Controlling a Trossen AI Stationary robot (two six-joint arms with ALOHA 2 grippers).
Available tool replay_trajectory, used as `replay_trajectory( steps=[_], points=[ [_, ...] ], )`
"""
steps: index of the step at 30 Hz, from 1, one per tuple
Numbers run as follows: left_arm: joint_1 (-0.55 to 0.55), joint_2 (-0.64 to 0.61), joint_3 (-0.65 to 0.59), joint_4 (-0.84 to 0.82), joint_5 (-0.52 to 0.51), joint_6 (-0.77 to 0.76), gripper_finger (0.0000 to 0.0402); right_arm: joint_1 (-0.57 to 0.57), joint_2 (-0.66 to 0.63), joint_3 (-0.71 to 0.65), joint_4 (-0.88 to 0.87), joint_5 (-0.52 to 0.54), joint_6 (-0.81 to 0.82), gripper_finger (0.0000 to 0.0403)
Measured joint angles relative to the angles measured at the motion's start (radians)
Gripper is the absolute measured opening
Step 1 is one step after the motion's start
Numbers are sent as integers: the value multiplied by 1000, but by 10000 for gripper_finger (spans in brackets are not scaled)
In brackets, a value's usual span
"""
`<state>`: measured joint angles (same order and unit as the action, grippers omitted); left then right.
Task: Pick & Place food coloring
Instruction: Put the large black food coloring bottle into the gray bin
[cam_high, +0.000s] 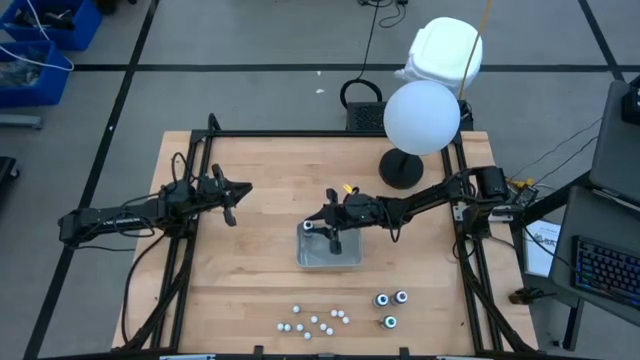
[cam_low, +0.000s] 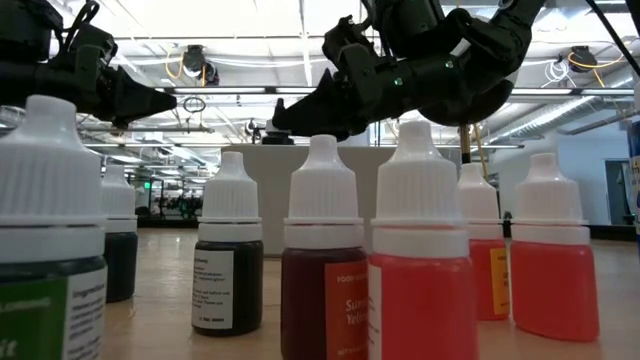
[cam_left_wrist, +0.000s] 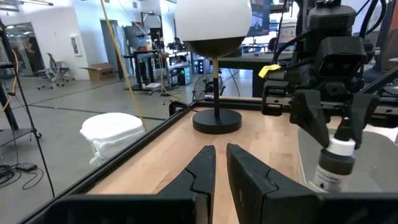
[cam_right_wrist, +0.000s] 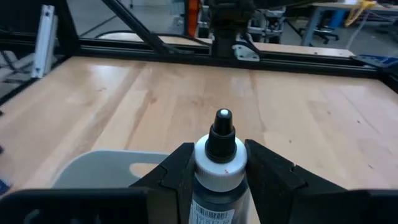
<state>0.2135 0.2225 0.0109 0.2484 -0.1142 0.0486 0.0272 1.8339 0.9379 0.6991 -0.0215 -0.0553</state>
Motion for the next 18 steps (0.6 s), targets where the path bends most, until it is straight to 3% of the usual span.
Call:
replay_trajectory(
  steps=[4, 18],
  points=[
    [0, 0, 0, 11, 0, 0, 47, 2, 0, 0, -34, 52, -1, 115],
    [0, 0, 0, 17, 0, 0, 47, 1, 126, 6, 112, 47, 28, 117]
  ],
)
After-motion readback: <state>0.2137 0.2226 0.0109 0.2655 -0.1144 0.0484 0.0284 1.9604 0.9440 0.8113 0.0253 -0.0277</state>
